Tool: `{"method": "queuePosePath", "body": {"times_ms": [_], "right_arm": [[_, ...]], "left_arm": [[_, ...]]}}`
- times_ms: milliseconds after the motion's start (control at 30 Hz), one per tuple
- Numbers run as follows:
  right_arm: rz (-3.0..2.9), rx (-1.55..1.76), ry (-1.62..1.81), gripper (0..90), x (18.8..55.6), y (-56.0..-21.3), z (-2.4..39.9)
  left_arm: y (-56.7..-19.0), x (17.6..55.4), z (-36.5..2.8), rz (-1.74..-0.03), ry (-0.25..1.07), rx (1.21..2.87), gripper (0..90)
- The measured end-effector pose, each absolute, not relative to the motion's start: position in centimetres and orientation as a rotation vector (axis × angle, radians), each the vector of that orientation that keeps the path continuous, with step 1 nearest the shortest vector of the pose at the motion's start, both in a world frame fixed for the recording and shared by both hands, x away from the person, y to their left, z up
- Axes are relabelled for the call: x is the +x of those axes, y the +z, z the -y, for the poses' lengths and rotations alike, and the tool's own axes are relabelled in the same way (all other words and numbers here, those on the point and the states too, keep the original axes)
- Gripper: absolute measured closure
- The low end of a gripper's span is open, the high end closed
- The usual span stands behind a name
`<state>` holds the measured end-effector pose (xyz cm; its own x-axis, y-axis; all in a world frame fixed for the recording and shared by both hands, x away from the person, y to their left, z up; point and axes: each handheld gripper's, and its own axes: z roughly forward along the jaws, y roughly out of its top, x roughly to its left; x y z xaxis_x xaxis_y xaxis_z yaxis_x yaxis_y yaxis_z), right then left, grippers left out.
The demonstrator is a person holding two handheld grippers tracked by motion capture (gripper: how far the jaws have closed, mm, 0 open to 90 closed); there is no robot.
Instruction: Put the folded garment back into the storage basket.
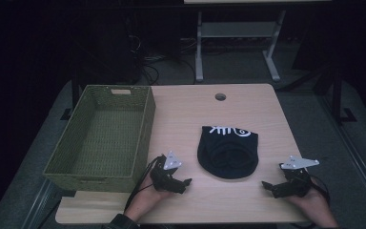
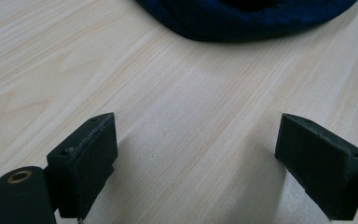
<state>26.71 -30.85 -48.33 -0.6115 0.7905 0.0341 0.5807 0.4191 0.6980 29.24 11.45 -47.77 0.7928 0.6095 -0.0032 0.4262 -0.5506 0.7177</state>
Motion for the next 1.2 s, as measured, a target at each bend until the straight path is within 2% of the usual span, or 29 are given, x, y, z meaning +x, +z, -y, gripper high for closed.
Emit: {"method": "queuePosePath", "body": {"times_ms": [133,200,233,300,367,500,533,567,633,667,733,767,867,933,967,1133,1200], "right_arm": [[-2.373,1.189,0.988,1.2,26.7,-48.3,30.8],[-2.367,1.192,0.992,9.9,26.7,-48.1,31.0],[-2.367,1.192,0.992,9.9,26.7,-48.1,31.0],[-2.379,1.230,1.045,18.0,27.1,-47.6,31.3],[-2.379,1.227,1.042,20.5,27.1,-47.5,31.3],[-2.352,1.182,1.067,37.3,27.7,-46.7,31.2],[-2.352,1.182,1.067,37.3,27.7,-46.7,31.2],[-2.352,1.168,1.078,44.8,28.0,-46.3,31.2],[-2.353,1.163,1.080,48.1,28.3,-46.1,31.2],[-2.362,1.156,1.097,55.2,28.8,-45.9,31.2],[-2.370,1.155,1.102,61.1,29.1,-45.7,31.2],[-2.370,1.155,1.102,61.1,29.1,-45.7,31.2],[-2.362,1.140,1.119,71.8,29.9,-45.1,31.2],[-2.357,1.138,1.123,74.5,30.0,-45.0,31.2],[-2.346,1.127,1.130,80.5,30.4,-44.6,31.3],[-2.336,1.122,1.149,89.9,31.3,-43.9,31.2],[-2.334,1.122,1.154,90.0,31.7,-43.6,31.2]], "left_arm": [[-47.8,29.3,-11.4,-0.759,0.317,2.238,11.8],[-47.8,29.3,-11.4,-0.758,0.317,2.239,11.8],[-47.8,29.3,-11.4,-0.758,0.317,2.239,11.8],[-47.8,29.3,-11.4,-0.757,0.317,2.240,11.8],[-47.8,29.3,-11.4,-0.757,0.317,2.240,11.8],[-47.8,29.2,-11.4,-0.760,0.319,2.238,11.9],[-47.8,29.2,-11.4,-0.760,0.319,2.238,11.9],[-47.8,29.2,-11.4,-0.759,0.319,2.239,11.9],[-47.8,29.2,-11.4,-0.760,0.319,2.237,11.9],[-47.8,29.2,-11.4,-0.760,0.319,2.238,11.9],[-47.8,29.2,-11.4,-0.759,0.319,2.239,11.9],[-47.8,29.2,-11.4,-0.759,0.319,2.239,11.9],[-47.8,29.2,-11.4,-0.761,0.319,2.238,11.9],[-47.8,29.2,-11.4,-0.761,0.319,2.237,11.9],[-47.8,29.2,-11.4,-0.762,0.319,2.236,11.9],[-47.8,29.2,-11.4,-0.765,0.321,2.237,11.8],[-47.8,29.2,-11.4,-0.766,0.321,2.237,11.9]]}}
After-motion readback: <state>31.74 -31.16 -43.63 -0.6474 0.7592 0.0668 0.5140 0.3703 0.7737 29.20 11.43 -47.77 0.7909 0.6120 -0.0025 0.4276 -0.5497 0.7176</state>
